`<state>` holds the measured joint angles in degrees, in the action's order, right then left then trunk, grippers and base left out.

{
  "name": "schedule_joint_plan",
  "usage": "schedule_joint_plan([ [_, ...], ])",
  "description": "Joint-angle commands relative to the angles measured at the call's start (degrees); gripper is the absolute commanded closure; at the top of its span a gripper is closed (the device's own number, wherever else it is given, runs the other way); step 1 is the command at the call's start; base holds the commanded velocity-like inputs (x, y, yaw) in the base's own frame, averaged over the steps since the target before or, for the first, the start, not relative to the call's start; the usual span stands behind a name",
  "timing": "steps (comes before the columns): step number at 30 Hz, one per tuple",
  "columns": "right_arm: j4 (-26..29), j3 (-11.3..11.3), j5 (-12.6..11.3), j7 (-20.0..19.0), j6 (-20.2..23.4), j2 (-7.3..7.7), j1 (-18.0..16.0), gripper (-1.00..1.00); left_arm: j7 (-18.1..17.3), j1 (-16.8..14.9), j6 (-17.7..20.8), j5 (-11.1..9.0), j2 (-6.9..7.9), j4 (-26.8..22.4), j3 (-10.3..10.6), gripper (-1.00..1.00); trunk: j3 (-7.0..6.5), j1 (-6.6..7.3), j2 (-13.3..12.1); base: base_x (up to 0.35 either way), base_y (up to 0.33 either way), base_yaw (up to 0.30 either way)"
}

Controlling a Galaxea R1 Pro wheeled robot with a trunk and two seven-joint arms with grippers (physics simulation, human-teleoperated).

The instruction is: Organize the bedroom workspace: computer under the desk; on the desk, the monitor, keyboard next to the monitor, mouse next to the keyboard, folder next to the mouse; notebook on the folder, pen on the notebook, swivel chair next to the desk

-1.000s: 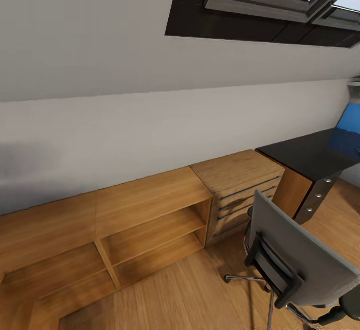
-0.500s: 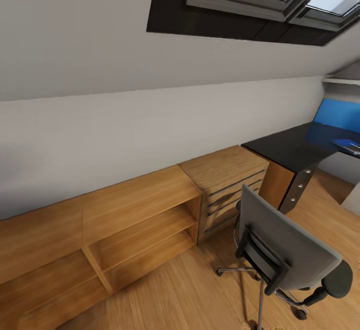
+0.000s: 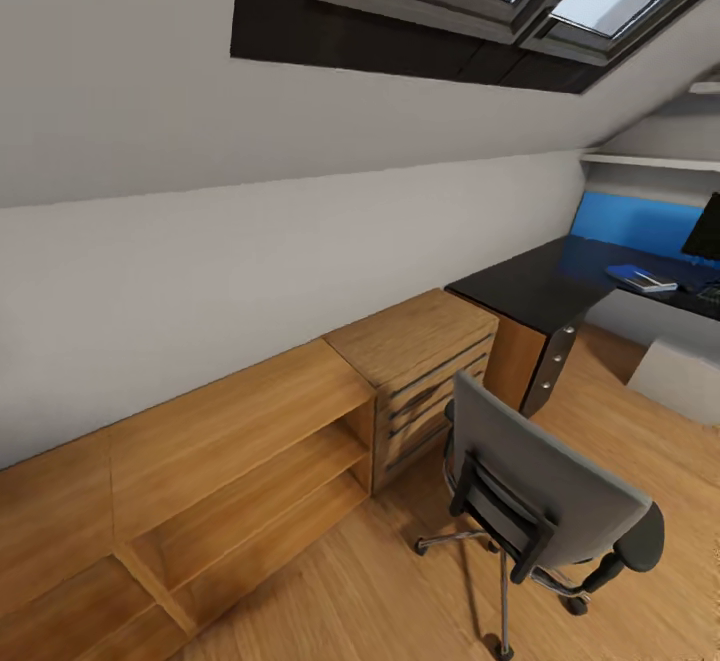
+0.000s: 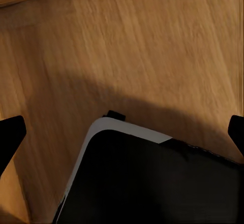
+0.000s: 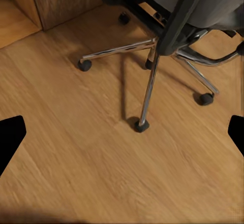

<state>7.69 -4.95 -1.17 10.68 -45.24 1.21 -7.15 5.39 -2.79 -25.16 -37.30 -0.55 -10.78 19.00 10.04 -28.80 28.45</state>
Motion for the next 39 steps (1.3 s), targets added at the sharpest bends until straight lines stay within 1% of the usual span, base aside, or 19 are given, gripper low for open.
schedule_joint_plan([
  [1,0.0,-0.5,-0.1,0.4,-0.1,0.02,-0.1,-1.0,0.6,0.0,-0.2,0.0,-0.08,0.1,1.0,-1.0,0.1,-0.05,0.1,0.316,0.045,-0.297],
  [2,0.0,-0.5,-0.1,0.4,-0.1,0.07,-0.1,-1.0,0.6,0.0,-0.2,0.0,-0.13,0.2,1.5,-1.0,0.1,-0.05,0.1,0.319,0.023,-0.297],
  [10,0.0,-0.4,-0.1,0.4,-0.1,0.11,-0.1,-1.0,0.7,0.0,0.0,-0.2,-0.11,0.3,2.1,-1.0,0.1,-0.05,0.1,0.318,0.008,-0.297],
  [28,0.0,-0.3,-0.1,0.4,-0.1,0.19,-0.1,-1.0,0.7,0.0,-0.6,-0.2,-0.03,0.3,2.0,-1.0,-0.37,-0.05,0.1,0.021,0.0,-0.28],
  [39,0.0,-0.4,-0.1,0.4,-0.1,0.12,-0.1,-1.0,0.6,0.0,-0.6,-0.1,-0.13,0.3,2.1,-1.0,-0.67,-0.05,0.1,0.157,0.242,-0.266],
])
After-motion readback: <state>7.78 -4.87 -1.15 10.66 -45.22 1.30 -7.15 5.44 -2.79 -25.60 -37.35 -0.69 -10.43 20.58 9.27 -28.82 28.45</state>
